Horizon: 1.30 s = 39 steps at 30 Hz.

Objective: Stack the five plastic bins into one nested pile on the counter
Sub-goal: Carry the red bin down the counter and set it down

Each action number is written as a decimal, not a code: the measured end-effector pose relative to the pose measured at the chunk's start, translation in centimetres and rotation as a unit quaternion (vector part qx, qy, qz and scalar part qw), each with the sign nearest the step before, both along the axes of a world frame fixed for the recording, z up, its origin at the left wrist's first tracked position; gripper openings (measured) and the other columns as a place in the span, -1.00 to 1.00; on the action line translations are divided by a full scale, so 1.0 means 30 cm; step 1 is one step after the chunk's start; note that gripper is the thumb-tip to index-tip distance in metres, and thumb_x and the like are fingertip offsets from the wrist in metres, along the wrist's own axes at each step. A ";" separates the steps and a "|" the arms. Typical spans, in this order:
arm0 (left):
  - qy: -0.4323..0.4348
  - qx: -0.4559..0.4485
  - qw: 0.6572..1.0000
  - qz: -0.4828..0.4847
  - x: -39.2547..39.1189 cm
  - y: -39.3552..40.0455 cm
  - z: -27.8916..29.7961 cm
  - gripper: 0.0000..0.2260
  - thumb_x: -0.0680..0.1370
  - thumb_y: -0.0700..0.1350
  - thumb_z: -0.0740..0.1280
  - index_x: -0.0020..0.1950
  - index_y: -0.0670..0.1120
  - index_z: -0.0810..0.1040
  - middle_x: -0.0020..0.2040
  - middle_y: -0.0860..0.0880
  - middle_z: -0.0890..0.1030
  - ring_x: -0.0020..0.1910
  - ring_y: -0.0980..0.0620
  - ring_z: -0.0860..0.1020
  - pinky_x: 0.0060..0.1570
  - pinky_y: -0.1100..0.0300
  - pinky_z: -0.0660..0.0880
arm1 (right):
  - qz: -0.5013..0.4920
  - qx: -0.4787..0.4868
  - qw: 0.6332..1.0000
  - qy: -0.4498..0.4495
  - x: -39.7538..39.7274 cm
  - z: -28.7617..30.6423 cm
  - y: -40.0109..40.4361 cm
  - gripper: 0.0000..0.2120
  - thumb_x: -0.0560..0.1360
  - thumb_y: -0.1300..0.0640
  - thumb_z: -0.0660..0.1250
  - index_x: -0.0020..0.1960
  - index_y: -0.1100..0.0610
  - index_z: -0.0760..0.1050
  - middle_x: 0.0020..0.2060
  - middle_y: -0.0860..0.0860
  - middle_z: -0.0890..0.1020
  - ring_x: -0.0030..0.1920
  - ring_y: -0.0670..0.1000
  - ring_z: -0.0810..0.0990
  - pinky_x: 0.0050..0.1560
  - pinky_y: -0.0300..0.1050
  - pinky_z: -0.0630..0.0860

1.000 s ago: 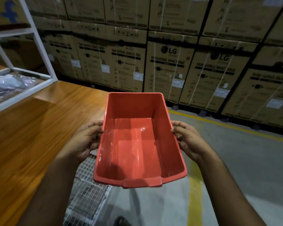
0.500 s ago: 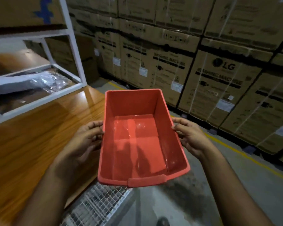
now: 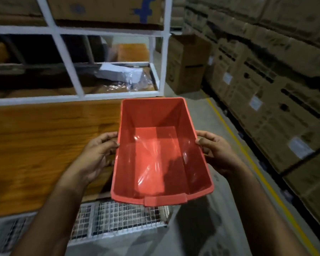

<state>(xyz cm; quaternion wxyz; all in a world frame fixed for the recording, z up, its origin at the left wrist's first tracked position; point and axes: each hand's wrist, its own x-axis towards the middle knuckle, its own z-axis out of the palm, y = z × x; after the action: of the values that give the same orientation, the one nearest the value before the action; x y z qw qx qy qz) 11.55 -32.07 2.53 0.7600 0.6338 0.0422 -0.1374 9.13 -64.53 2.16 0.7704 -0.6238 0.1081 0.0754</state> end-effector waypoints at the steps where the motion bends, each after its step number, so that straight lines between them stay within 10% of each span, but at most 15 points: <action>1: -0.004 0.001 1.000 0.016 -0.007 -0.003 -0.001 -0.74 0.53 -0.32 0.24 0.14 -0.08 0.57 -0.17 -0.04 0.67 -0.26 0.08 0.61 -0.42 0.19 0.54 | 0.031 -0.007 1.000 0.001 0.030 -0.001 -0.014 -0.72 0.52 0.34 0.28 0.18 0.17 0.61 -0.15 0.10 0.63 -0.32 -0.02 0.54 -0.37 -0.23 0.51; 14: 0.006 0.090 0.992 0.093 0.071 -0.097 -0.066 -0.73 0.56 -0.30 0.21 0.15 -0.08 0.60 -0.29 0.05 0.67 -0.37 0.10 0.55 -0.31 0.21 0.47 | 0.054 0.038 0.997 -0.026 0.159 -0.082 -0.029 -0.78 0.59 0.33 0.25 0.19 0.19 0.57 -0.18 0.01 0.74 -0.25 -0.08 0.69 -0.24 -0.23 0.61; 19: 0.002 0.150 0.978 0.145 0.082 -0.110 -0.068 -0.69 0.57 -0.21 0.26 0.31 -0.05 0.50 -0.05 -0.07 0.66 -0.21 0.05 0.61 -0.32 0.18 0.49 | 0.034 0.007 0.999 -0.014 0.160 -0.122 -0.071 -0.74 0.62 0.22 0.26 0.28 0.20 0.53 -0.08 0.08 0.70 -0.12 0.05 0.63 -0.17 -0.14 0.59; 25: -0.273 0.500 0.804 0.169 0.024 -0.241 -0.008 -0.73 0.50 -0.12 0.34 0.20 0.01 0.56 0.10 -0.02 0.58 0.08 -0.01 0.54 0.06 0.03 0.52 | -0.048 -0.018 0.998 0.030 0.108 -0.229 -0.130 -0.82 0.62 0.27 0.23 0.18 0.19 0.52 -0.23 0.03 0.59 -0.40 -0.07 0.51 -0.37 -0.23 0.45; 29: -0.235 0.407 0.882 -0.027 0.014 -0.466 0.042 -0.77 0.51 -0.11 0.35 0.17 0.01 0.59 -0.06 0.05 0.62 -0.12 0.09 0.62 -0.07 0.30 0.53 | -0.051 -0.067 0.995 0.057 0.090 -0.363 -0.112 -0.83 0.58 0.31 0.25 0.14 0.22 0.54 -0.30 0.06 0.57 -0.48 -0.11 0.47 -0.44 -0.27 0.40; 33: -0.101 0.332 0.933 -0.093 0.033 -0.634 0.027 -0.66 0.54 -0.02 0.32 0.32 0.03 0.46 0.04 -0.04 0.56 -0.01 -0.09 0.61 -0.17 -0.14 0.64 | -0.043 -0.075 0.995 0.056 0.079 -0.439 -0.094 -0.82 0.62 0.25 0.21 0.16 0.23 0.54 -0.29 0.06 0.58 -0.46 -0.08 0.49 -0.44 -0.26 0.43; 39: -0.046 0.302 0.948 -0.086 0.048 -0.727 0.008 -0.60 0.51 -0.20 0.31 0.31 0.08 0.36 -0.05 -0.04 0.54 -0.08 -0.05 0.59 -0.24 -0.18 0.64 | 0.000 -0.151 0.989 0.010 0.071 -0.473 -0.102 -0.73 0.49 -0.02 0.22 0.12 -0.02 0.58 -0.10 0.01 0.68 -0.17 -0.04 0.59 -0.19 -0.12 0.50</action>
<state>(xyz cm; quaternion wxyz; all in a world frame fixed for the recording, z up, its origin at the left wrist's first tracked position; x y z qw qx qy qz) 12.98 -53.88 2.77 0.5193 0.8406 -0.0080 -0.1537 11.26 -67.59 -12.03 0.6664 -0.7321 0.1256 0.0643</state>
